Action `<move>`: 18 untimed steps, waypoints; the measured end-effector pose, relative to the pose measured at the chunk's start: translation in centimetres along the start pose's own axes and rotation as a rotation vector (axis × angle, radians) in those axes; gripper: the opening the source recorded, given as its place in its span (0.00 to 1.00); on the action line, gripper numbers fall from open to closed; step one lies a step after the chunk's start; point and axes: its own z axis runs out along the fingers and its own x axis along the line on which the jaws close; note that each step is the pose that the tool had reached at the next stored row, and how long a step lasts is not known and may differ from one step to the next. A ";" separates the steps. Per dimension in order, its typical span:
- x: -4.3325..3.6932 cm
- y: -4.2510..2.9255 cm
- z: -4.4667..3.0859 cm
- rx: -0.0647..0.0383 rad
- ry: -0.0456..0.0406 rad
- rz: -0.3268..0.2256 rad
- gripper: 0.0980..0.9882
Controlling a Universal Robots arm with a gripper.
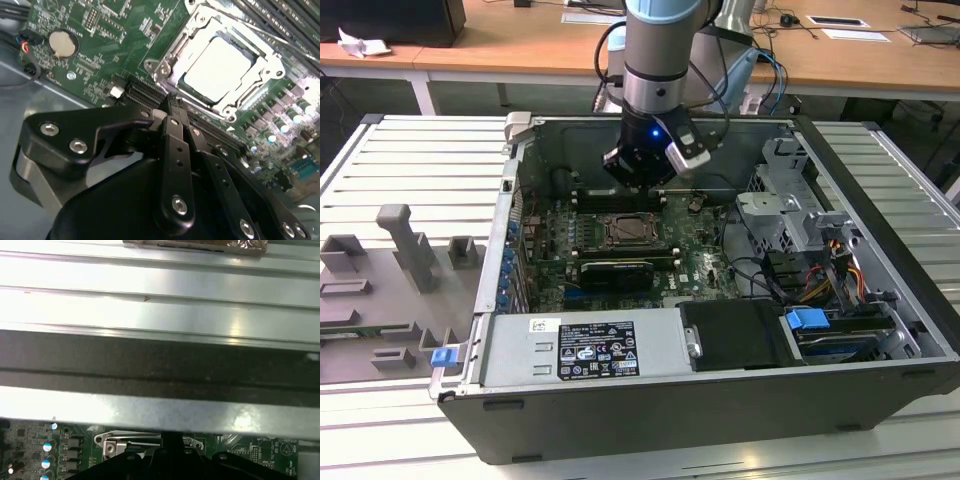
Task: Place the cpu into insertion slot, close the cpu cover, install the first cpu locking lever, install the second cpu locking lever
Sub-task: 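Install the first cpu locking lever, then install the second cpu locking lever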
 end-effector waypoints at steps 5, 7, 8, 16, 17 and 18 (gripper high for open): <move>0.01 -0.24 -0.01 0.000 -0.0001 0.000 0.01; 0.02 -0.32 -0.02 0.000 0.0000 0.000 0.01; 0.02 -0.34 -0.02 0.000 0.0000 0.000 0.01; 0.06 -0.95 -0.06 0.000 0.0000 0.000 0.01; 0.06 -1.02 -0.06 0.000 -0.0001 0.000 0.01; 0.07 -1.07 -0.07 0.000 0.0000 0.000 0.01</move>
